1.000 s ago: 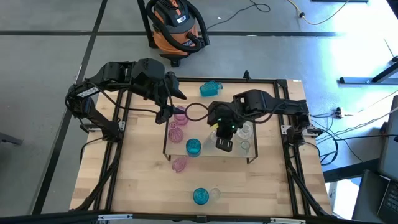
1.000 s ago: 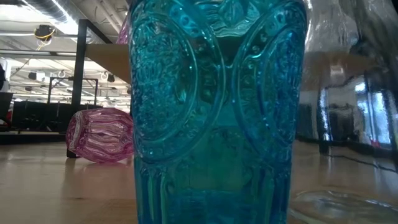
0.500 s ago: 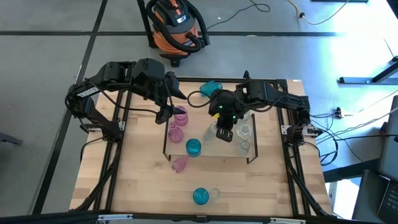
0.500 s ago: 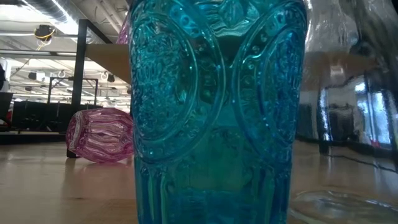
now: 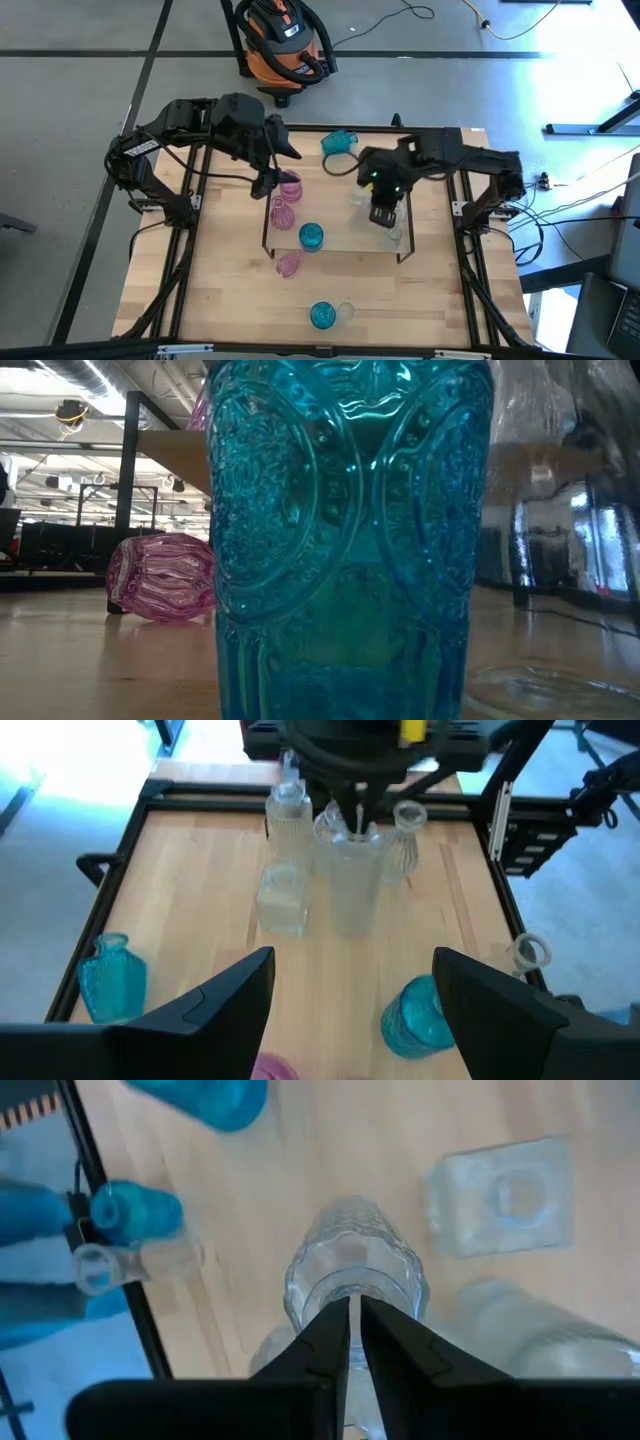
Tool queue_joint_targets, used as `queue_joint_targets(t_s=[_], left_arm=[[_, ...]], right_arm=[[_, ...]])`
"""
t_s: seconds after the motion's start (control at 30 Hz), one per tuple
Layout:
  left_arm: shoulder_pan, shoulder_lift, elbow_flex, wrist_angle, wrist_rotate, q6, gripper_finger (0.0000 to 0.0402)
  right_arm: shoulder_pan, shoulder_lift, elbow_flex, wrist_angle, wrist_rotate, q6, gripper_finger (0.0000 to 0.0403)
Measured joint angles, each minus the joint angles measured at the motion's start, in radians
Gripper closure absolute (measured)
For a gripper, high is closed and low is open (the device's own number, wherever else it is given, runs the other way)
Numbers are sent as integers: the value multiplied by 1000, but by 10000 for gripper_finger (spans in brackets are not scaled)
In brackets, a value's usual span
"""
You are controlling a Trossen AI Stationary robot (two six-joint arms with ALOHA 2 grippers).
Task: Sort vases onto shelf
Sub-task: Put the transparent vase on the shelf aligned with the other transparent vase
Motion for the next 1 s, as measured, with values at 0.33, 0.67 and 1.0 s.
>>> queue_joint_targets(t_s=[0.33, 0.67, 1.0], left_arm=[[0, 0, 0, 71, 0, 0, 136], [0, 0, 0, 70, 0, 1, 136], [0, 0, 0, 68, 0, 4, 136]], right_arm=[[-31, -17, -1, 6, 1, -21, 354], [-30, -17, -39, 11, 0, -34, 354], [-30, -21, -52, 7, -10, -37, 354]])
